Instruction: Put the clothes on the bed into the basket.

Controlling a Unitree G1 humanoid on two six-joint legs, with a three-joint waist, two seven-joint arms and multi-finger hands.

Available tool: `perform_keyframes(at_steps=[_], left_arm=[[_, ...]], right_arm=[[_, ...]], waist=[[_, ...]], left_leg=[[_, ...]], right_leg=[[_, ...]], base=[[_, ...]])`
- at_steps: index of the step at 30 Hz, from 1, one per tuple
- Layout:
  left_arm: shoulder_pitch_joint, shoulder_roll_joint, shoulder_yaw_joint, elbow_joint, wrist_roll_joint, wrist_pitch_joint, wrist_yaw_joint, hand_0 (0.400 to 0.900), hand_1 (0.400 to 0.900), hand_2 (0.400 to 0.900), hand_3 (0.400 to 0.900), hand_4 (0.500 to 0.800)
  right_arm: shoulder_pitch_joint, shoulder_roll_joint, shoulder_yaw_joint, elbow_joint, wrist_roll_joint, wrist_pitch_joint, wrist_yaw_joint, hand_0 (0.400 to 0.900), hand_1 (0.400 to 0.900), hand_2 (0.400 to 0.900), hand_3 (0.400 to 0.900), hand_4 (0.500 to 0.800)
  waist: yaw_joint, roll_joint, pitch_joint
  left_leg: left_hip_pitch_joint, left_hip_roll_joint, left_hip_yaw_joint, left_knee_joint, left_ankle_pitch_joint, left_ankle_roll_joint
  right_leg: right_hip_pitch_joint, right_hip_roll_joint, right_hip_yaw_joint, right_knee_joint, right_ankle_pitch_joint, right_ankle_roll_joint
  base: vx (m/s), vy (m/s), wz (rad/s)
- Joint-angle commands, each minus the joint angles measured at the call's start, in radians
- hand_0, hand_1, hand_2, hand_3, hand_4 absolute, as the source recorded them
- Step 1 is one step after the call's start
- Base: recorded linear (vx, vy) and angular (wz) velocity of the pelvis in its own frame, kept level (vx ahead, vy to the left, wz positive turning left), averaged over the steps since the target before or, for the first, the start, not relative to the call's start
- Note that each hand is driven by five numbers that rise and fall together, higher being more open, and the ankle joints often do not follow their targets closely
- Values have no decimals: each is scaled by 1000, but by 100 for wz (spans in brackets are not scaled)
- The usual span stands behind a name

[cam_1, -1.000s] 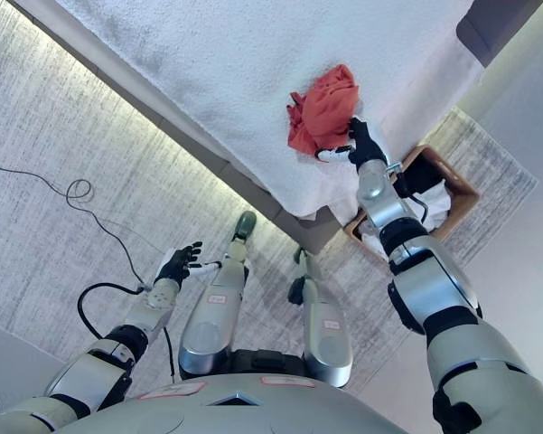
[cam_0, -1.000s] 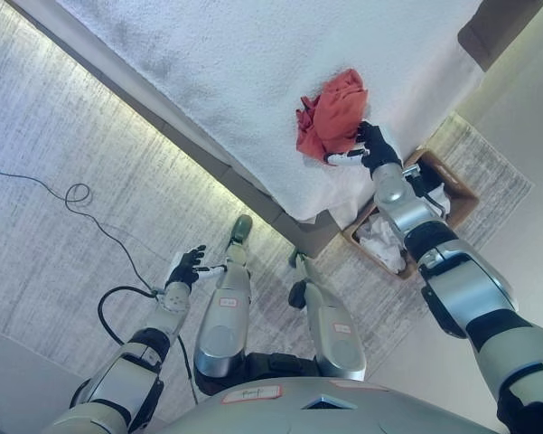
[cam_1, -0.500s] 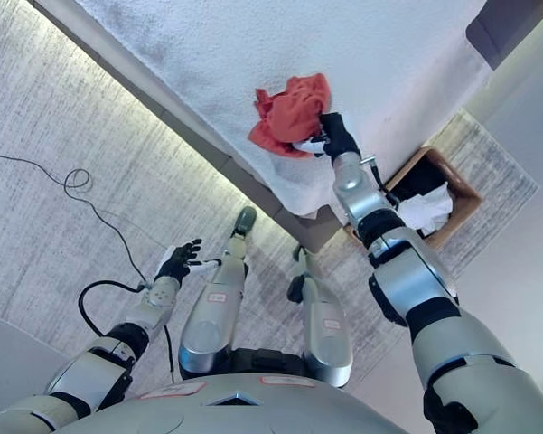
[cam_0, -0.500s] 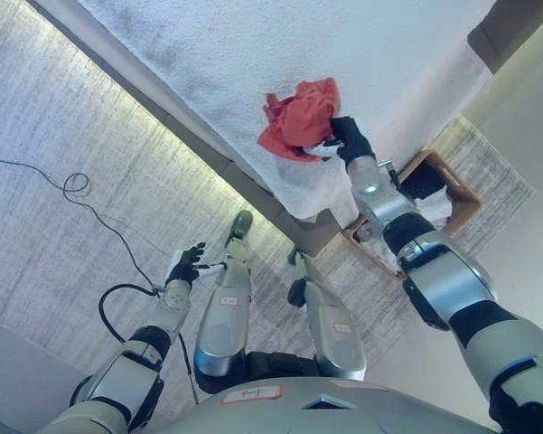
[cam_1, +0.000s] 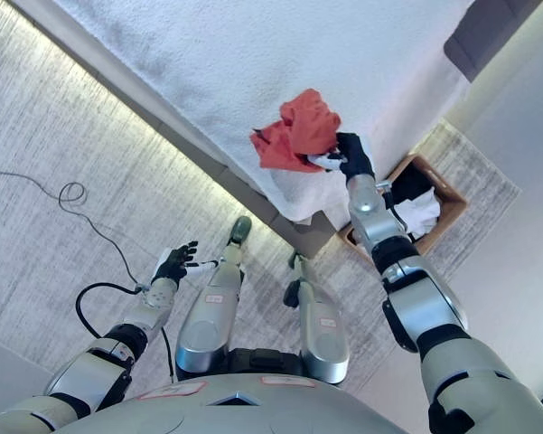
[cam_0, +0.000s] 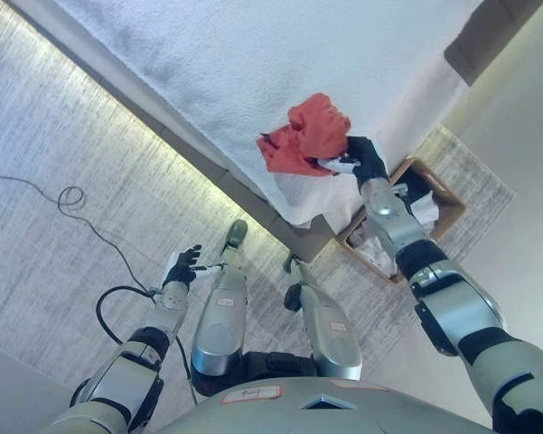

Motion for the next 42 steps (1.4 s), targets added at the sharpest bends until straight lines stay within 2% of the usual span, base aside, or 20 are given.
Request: perform_keyframes(at_steps=[1,2,6,8,11,17,23,24,29,31,38,39,40,41,42], left_arm=[[78,12,34,49,15,-5,-1,900,900,900,900,800],[79,12,34,49,15,-5,-1,900,900,900,900,800],[97,20,66,62,31,5,-28,900,900,900,900,800],[103,21,71,63,30,6,-34,900,900,900,900,800],[121,18,88,72,34,12,-52,900,900,900,900,800],[137,15,105,79,33,16,-63,900,900,900,900,800],[154,7,100,94,43,21,-77,900,900,900,900,800],[157,4,90,101,47,23,-87,900,900,900,900,800],[161,-3,83,126,49,24,-97,900,900,900,900,800],[164,-3,69,123,54,27,-107,900,900,900,900,800],[173,-1,51,127,61,36,-120,900,900,900,900,800],[173,-1,50,127,62,37,-121,900,900,900,900,800],[174,-1,50,127,63,37,-121,900,900,900,900,800],[176,-3,48,132,63,39,-121,900,900,900,900,800],[175,-4,50,136,63,39,-120,900,900,900,900,800]], right_arm=[[130,-131,-90,-52,-23,-71,-39,400,400,400,400,500],[131,-131,-90,-53,-24,-70,-39,400,400,400,400,500],[258,-199,-254,-15,13,-75,-52,400,400,400,400,500],[280,-209,-282,-19,14,-71,-54,400,400,400,400,500],[340,-244,-387,-4,34,-68,-65,400,400,400,400,500],[377,-294,-487,23,57,-68,-88,400,400,400,400,500],[370,-334,-500,124,64,-49,-68,400,400,400,400,500],[352,-348,-493,201,77,-39,-48,400,400,400,400,500],[312,-363,-466,341,106,-27,1,400,400,400,400,500],[281,-398,-449,451,110,-4,34,400,400,400,400,500],[218,-482,-456,599,150,22,71,400,400,400,400,500],[213,-491,-458,610,157,25,75,455,455,455,455,533],[210,-497,-465,617,166,25,76,455,455,455,455,533],[193,-506,-463,621,174,27,72,900,900,900,900,800],[187,-506,-462,623,184,26,75,900,900,900,900,800]], waist=[[-50,-9,-144],[-49,-9,-144],[-88,5,-218],[-92,8,-231],[-113,20,-281],[-134,44,-336],[-139,58,-363],[-137,63,-372],[-135,70,-388],[-129,72,-397],[-118,72,-416],[-118,72,-419],[-117,72,-420],[-115,71,-423],[-115,71,-424]], left_leg=[[54,13,63,-83,-24,55],[55,13,63,-85,-24,55],[137,17,92,-139,-24,61],[153,20,97,-147,-25,61],[200,23,111,-169,-31,62],[231,25,128,-176,-41,59],[246,28,134,-176,-46,56],[252,28,132,-176,-49,55],[263,29,131,-176,-53,51],[268,32,127,-176,-55,49],[275,32,114,-176,-57,46],[276,31,113,-176,-58,45],[276,31,112,-176,-58,45],[277,31,111,-176,-58,44],[276,31,110,-176,-58,43]], right_leg=[[16,-49,106,43,-44,78],[16,-49,106,43,-44,78],[52,-51,124,47,-64,84],[62,-51,127,47,-68,85],[97,-49,136,40,-78,87],[128,-50,140,30,-84,92],[148,-52,139,28,-87,92],[157,-51,139,26,-88,92],[175,-49,135,19,-88,93],[186,-47,129,14,-90,92],[207,-46,117,3,-91,93],[210,-46,114,1,-91,93],[212,-45,113,0,-91,93],[214,-45,111,-1,-92,93],[215,-45,111,-2,-92,93]], base=[[36,3,-5],[38,3,-12],[75,13,-19],[63,0,-19],[68,-13,-17],[32,-13,-8],[20,-11,-2],[38,-13,0],[32,-14,2],[38,-29,9],[28,-18,7],[19,-12,8],[18,-9,7],[12,-6,5],[11,-6,4]])
